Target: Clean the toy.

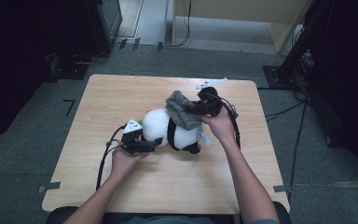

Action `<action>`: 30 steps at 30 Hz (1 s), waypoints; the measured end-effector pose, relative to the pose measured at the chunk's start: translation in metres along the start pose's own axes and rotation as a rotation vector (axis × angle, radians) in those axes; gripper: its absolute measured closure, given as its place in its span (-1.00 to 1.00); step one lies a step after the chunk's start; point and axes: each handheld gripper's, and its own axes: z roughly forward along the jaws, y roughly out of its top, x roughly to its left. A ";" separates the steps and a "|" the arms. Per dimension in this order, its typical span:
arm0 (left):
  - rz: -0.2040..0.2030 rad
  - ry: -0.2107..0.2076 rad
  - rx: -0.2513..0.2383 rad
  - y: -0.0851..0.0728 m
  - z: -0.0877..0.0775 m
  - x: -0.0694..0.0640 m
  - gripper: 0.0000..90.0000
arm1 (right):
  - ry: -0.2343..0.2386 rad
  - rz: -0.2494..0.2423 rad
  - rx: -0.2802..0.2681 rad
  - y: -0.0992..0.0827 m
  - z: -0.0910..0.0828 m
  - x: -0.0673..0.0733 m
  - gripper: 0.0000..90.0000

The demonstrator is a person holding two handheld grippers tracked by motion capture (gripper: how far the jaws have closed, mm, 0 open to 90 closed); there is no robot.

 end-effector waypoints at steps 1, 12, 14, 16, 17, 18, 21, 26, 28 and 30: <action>0.000 0.000 -0.001 0.000 0.000 0.000 -0.71 | -0.005 0.005 -0.004 -0.002 -0.003 -0.003 0.59; -0.002 0.003 0.003 0.000 0.000 -0.001 -0.68 | -0.040 0.051 -0.015 -0.022 -0.024 -0.022 0.58; 0.000 0.002 0.002 0.000 -0.001 0.000 -0.67 | -0.048 0.058 -0.016 -0.025 -0.027 -0.025 0.59; 0.000 0.001 0.002 0.000 -0.001 0.000 -0.66 | -0.057 0.068 -0.014 -0.028 -0.030 -0.028 0.59; -0.001 0.000 0.003 0.000 -0.001 0.000 -0.66 | -0.060 0.071 -0.012 -0.030 -0.031 -0.029 0.59; 0.002 0.000 0.003 0.000 -0.001 0.000 -0.65 | -0.063 0.070 -0.015 -0.031 -0.032 -0.031 0.59; 0.004 0.000 0.003 0.000 -0.001 0.000 -0.65 | -0.065 0.075 -0.009 -0.034 -0.034 -0.032 0.59; 0.002 0.001 0.002 0.000 -0.001 0.000 -0.65 | -0.028 0.075 -0.053 -0.032 -0.040 -0.026 0.62; 0.001 0.001 0.001 0.000 -0.001 0.000 -0.65 | 0.005 0.073 -0.076 -0.029 -0.043 -0.020 0.63; 0.002 0.002 0.002 0.000 -0.001 0.000 -0.65 | 0.053 0.074 -0.093 -0.025 -0.045 -0.014 0.63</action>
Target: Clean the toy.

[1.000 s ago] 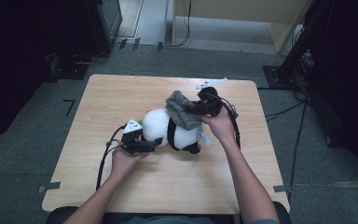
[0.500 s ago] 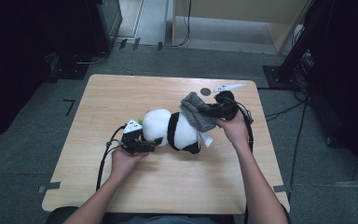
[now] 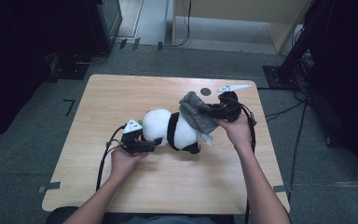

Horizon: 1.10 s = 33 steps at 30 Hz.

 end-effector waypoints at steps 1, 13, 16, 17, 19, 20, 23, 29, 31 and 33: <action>0.000 0.000 0.000 0.000 0.000 0.000 -0.65 | 0.008 -0.007 -0.002 0.002 0.000 0.004 0.63; 0.005 0.002 0.001 0.001 0.000 -0.001 -0.65 | 0.095 -0.107 0.002 0.026 0.027 0.054 0.63; 0.006 0.002 0.002 0.001 0.000 -0.001 -0.65 | 0.123 -0.119 0.005 0.032 0.039 0.064 0.63; 0.005 0.003 0.001 0.001 0.000 -0.001 -0.65 | 0.131 -0.125 0.004 0.034 0.043 0.068 0.63; 0.006 0.002 0.002 0.001 0.000 -0.001 -0.65 | 0.147 -0.134 0.005 0.038 0.051 0.075 0.63; 0.008 0.003 0.002 0.001 -0.001 -0.001 -0.65 | 0.154 -0.139 0.005 0.040 0.055 0.078 0.63; 0.007 0.004 0.003 0.001 -0.001 -0.001 -0.65 | 0.171 -0.144 0.015 0.045 0.069 0.086 0.63; 0.002 0.007 0.006 0.001 -0.001 -0.001 -0.65 | 0.146 -0.154 0.085 0.040 0.102 0.090 0.63; -0.001 0.005 0.007 0.001 -0.001 -0.001 -0.65 | 0.143 -0.148 0.099 0.035 0.107 0.088 0.63; 0.000 0.006 0.010 0.002 -0.001 -0.001 -0.65 | 0.121 -0.152 0.112 0.031 0.110 0.086 0.63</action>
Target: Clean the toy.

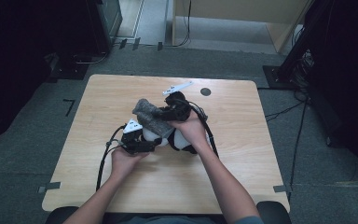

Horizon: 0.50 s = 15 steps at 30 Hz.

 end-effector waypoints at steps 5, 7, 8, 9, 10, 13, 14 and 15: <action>-0.003 0.001 -0.002 0.000 0.000 0.000 -0.66 | -0.003 0.039 0.012 -0.011 -0.001 -0.010 0.62; -0.002 0.002 -0.002 0.000 0.000 -0.001 -0.66 | -0.002 0.045 0.012 -0.014 -0.003 -0.012 0.62; -0.001 0.003 -0.002 0.000 0.000 -0.001 -0.66 | -0.005 0.045 0.010 -0.015 -0.003 -0.012 0.62; -0.002 0.002 -0.002 0.000 0.000 0.000 -0.66 | -0.007 0.040 0.007 -0.016 -0.004 -0.012 0.62; -0.002 0.003 -0.001 0.000 0.000 0.000 -0.66 | -0.008 0.037 0.009 -0.016 -0.006 -0.012 0.62; -0.002 0.002 -0.001 0.000 0.000 0.000 -0.67 | -0.019 0.025 0.009 -0.018 -0.011 -0.012 0.62; -0.001 0.002 -0.001 0.000 0.000 0.000 -0.67 | -0.021 0.026 0.009 -0.019 -0.013 -0.012 0.62; 0.000 0.003 -0.002 0.000 0.000 0.000 -0.67 | -0.025 0.027 0.008 -0.020 -0.016 -0.012 0.62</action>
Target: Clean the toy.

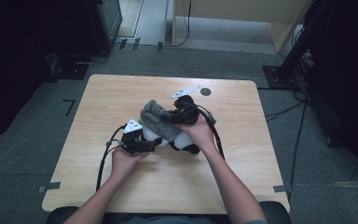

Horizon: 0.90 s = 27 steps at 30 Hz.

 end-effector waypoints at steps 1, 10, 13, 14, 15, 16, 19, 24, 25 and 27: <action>0.000 0.000 0.000 0.000 0.000 0.000 -0.67 | -0.005 0.002 0.000 -0.001 -0.003 -0.001 0.61; -0.004 -0.001 -0.002 0.000 0.000 0.000 -0.67 | -0.031 0.023 -0.020 -0.015 -0.031 -0.011 0.60; -0.005 -0.002 -0.002 0.000 0.000 0.000 -0.67 | -0.042 0.030 -0.026 -0.019 -0.039 -0.014 0.59; -0.006 -0.003 -0.001 0.000 0.000 0.000 -0.67 | -0.044 0.030 -0.029 -0.020 -0.041 -0.015 0.58; -0.006 -0.003 -0.001 0.000 0.000 0.000 -0.67 | -0.048 0.032 -0.033 -0.021 -0.044 -0.016 0.58; -0.006 -0.003 0.000 0.000 0.000 0.000 -0.67 | -0.049 0.037 -0.034 -0.022 -0.046 -0.016 0.58; -0.007 -0.003 -0.001 0.000 0.000 0.000 -0.67 | -0.060 0.037 -0.041 -0.026 -0.053 -0.019 0.58; -0.007 -0.002 0.000 0.000 0.000 0.000 -0.67 | -0.074 0.048 -0.048 -0.033 -0.064 -0.025 0.58; -0.007 -0.002 -0.001 0.000 0.000 0.000 -0.67 | -0.078 0.049 -0.050 -0.034 -0.066 -0.026 0.59; -0.008 -0.002 -0.001 0.000 0.000 0.000 -0.67 | -0.082 0.053 -0.050 -0.037 -0.071 -0.028 0.60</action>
